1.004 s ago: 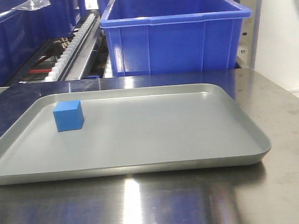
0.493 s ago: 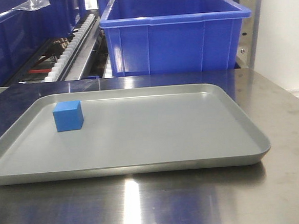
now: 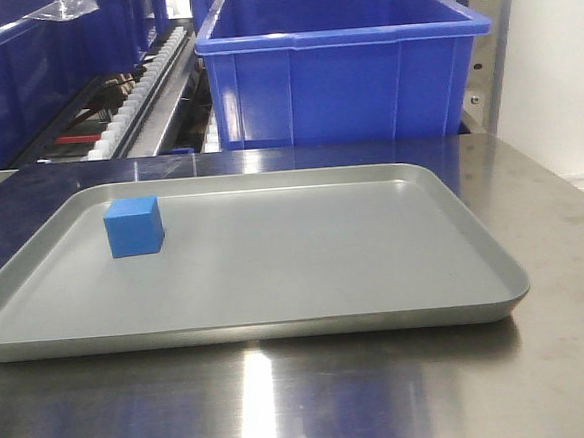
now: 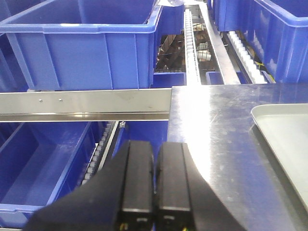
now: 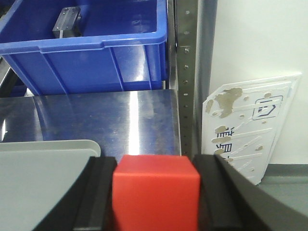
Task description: Sort and place red and blue blocks on shelf
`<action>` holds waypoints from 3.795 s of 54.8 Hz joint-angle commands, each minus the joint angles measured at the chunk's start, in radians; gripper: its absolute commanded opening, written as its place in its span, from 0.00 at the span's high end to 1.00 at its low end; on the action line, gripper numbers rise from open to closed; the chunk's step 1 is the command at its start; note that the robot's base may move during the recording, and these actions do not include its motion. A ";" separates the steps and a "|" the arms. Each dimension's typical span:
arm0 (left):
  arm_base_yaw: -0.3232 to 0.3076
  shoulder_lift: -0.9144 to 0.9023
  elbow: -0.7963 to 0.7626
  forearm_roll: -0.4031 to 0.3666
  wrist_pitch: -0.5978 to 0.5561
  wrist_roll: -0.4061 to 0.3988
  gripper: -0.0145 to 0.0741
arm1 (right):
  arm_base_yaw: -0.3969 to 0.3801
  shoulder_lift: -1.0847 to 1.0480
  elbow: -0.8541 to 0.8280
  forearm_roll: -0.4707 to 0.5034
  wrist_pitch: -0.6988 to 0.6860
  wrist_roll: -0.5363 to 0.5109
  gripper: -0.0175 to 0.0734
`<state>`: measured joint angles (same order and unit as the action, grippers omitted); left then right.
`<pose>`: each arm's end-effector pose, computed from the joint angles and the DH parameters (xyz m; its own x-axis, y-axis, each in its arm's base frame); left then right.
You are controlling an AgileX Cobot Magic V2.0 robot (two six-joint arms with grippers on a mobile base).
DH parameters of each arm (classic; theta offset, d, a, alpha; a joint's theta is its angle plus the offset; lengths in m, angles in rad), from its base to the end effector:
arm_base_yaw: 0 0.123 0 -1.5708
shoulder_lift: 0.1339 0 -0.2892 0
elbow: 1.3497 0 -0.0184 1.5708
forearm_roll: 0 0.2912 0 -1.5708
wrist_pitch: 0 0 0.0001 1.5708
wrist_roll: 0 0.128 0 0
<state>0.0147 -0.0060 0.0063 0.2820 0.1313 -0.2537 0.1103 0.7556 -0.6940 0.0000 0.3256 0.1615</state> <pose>0.1294 0.0066 0.1984 -0.0406 0.0254 -0.9989 -0.0500 0.9984 0.0274 0.2293 0.0254 0.3356 -0.3076 0.1277 -0.9429 -0.0614 0.9862 0.1536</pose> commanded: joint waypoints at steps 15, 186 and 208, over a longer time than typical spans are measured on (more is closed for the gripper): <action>-0.006 -0.018 0.029 0.002 -0.079 -0.001 0.73 | -0.007 -0.008 -0.028 -0.011 -0.089 -0.002 0.74; -0.435 1.423 -1.167 -0.362 0.519 0.070 0.20 | -0.007 -0.008 -0.028 -0.011 -0.089 -0.002 0.74; -0.495 1.620 -1.310 -0.360 0.565 -0.002 0.20 | -0.007 -0.008 -0.028 -0.011 -0.089 -0.002 0.74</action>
<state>-0.4630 1.6276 -1.2523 -0.0720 0.7239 -0.2281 0.1103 0.7556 -0.6940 0.0000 0.3249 0.1615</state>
